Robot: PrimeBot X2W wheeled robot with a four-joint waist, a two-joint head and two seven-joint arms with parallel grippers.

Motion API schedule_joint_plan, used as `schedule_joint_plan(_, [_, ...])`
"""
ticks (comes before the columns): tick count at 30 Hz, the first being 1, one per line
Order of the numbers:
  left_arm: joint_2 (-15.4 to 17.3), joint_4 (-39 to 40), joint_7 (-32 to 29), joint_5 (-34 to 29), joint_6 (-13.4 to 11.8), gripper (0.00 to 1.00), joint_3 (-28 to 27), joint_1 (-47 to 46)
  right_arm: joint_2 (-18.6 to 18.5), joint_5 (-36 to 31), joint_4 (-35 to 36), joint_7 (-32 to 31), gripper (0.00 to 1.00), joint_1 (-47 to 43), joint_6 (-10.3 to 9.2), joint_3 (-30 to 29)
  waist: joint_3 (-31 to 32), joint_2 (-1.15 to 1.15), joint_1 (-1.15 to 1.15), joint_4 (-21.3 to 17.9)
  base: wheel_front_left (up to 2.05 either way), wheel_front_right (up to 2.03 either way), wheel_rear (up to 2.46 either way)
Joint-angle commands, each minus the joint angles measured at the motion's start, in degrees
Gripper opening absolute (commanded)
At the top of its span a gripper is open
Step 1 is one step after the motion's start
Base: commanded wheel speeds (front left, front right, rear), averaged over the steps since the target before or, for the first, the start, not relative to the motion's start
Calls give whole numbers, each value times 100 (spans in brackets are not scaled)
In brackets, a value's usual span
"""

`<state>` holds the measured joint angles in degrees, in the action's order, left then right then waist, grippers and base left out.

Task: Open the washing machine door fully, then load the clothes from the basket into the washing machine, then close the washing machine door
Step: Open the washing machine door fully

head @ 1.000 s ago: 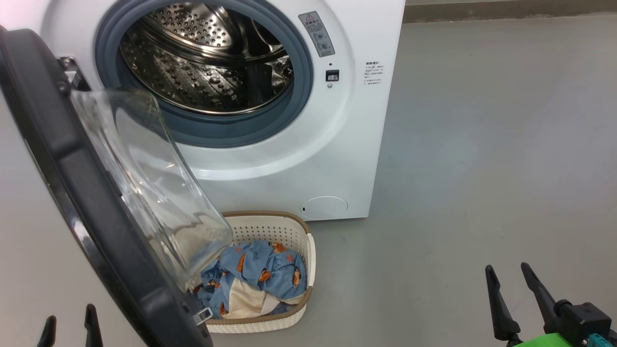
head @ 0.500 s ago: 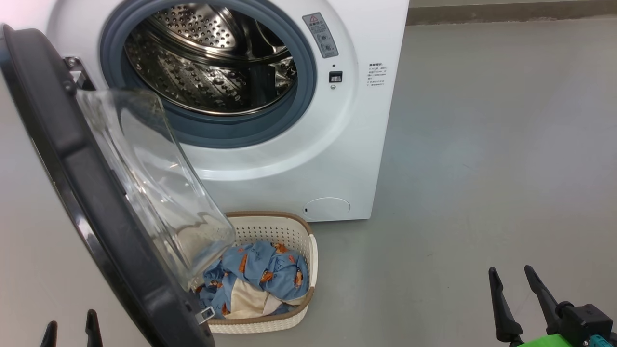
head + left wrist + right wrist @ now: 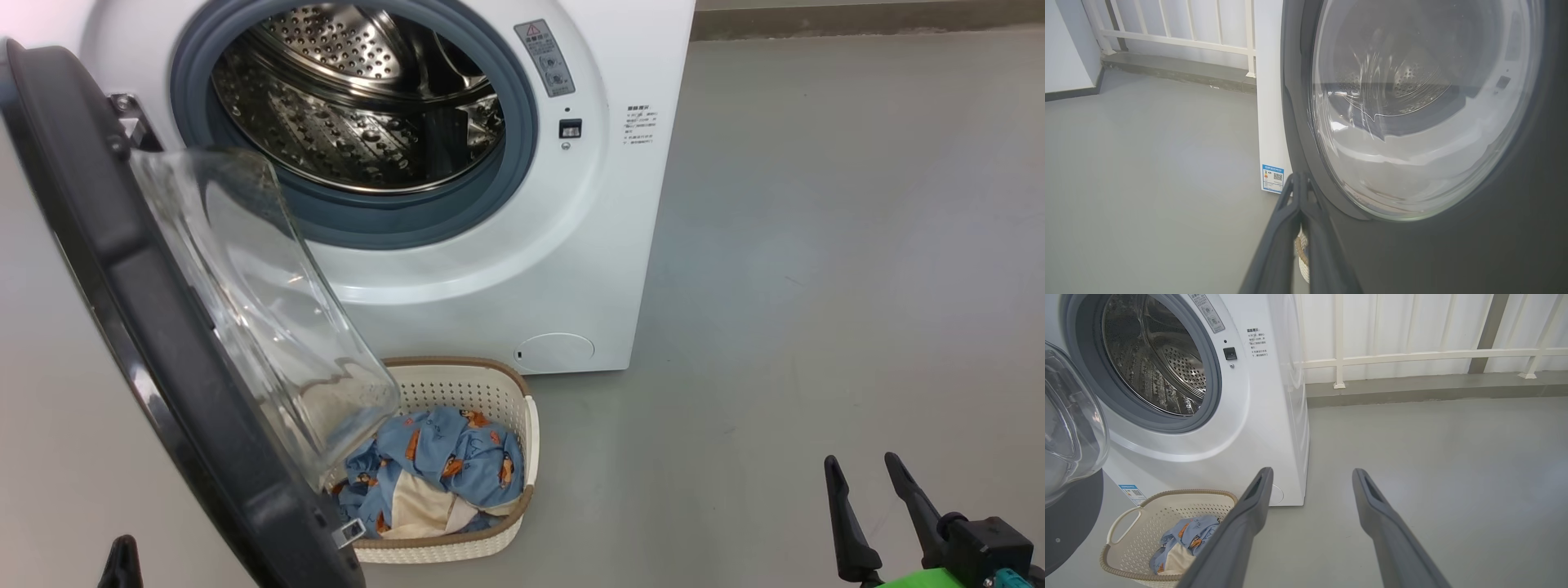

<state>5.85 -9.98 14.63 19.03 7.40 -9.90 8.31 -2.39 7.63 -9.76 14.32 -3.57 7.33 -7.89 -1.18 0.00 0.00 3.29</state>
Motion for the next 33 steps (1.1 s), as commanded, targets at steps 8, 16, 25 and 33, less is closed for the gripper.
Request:
schedule_joint_plan(8, [104,94,37,46,9,0,-219,-163,-51,15,112,68,100,97,16,163,-6,0,0,13,0,0,0])
schedule_joint_plan(16, [-89,577,37,-71,-69,0,-1344,-412,-50,23,129,68,100,74,16,160,-6,0,0,54,0,0,0])
schedule_joint_plan(25, [-292,2746,37,-80,-150,0,-1922,-944,-49,21,160,68,100,36,16,140,6,0,0,142,0,0,0])
schedule_joint_plan(33, [-296,4774,-18,302,-333,0,37,-541,-49,47,161,68,100,-14,16,104,52,0,0,226,0,0,0])
